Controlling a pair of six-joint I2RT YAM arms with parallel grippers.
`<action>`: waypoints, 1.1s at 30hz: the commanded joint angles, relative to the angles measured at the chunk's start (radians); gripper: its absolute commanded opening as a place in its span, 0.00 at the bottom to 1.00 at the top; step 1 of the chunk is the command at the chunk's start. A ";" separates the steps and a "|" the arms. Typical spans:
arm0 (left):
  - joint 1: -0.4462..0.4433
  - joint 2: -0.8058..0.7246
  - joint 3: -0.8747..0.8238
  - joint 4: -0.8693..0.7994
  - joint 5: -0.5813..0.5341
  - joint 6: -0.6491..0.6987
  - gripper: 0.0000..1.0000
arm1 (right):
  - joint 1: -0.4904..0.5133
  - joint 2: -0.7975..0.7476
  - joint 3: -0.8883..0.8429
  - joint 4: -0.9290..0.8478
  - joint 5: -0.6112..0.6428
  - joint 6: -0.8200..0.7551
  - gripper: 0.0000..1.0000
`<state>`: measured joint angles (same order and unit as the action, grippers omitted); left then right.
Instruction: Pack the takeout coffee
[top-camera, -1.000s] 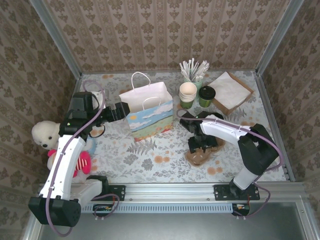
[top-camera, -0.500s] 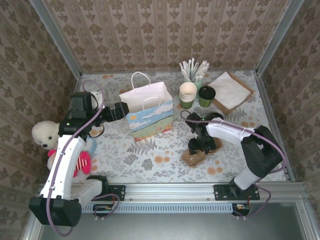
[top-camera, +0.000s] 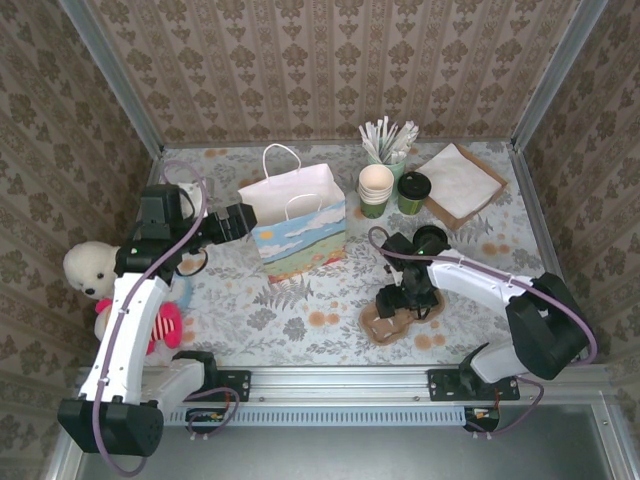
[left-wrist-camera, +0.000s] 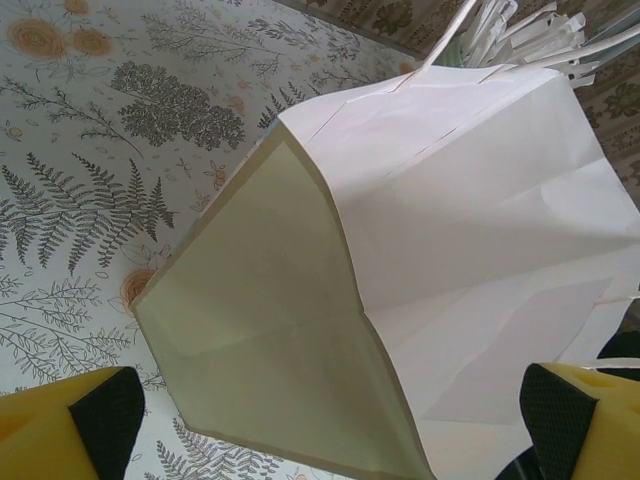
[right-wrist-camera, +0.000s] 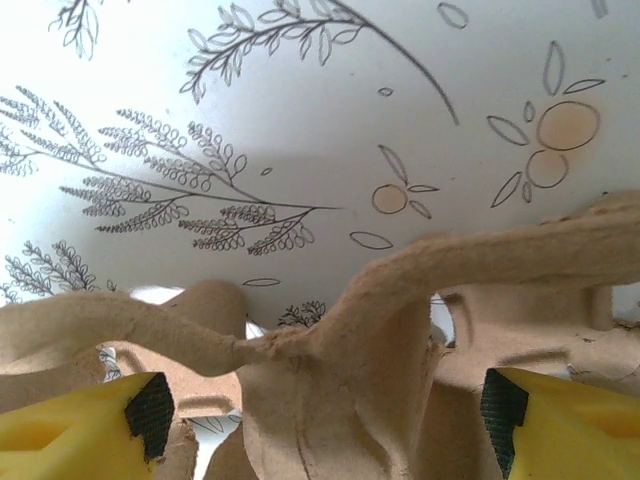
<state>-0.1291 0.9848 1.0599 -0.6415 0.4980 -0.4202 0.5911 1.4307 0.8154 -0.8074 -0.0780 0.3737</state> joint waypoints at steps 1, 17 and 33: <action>0.006 -0.021 0.000 0.017 0.006 -0.015 1.00 | 0.029 -0.026 -0.026 0.041 0.027 0.023 0.83; 0.006 -0.021 0.039 0.003 -0.025 -0.043 1.00 | 0.072 -0.080 -0.069 0.050 0.181 0.062 0.47; -0.110 0.138 0.197 -0.108 -0.213 -0.114 0.88 | -0.054 -0.400 0.054 -0.032 0.178 0.220 0.33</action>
<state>-0.2195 1.0988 1.2148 -0.6746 0.3714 -0.5175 0.6003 1.0851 0.8253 -0.8043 0.1246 0.5362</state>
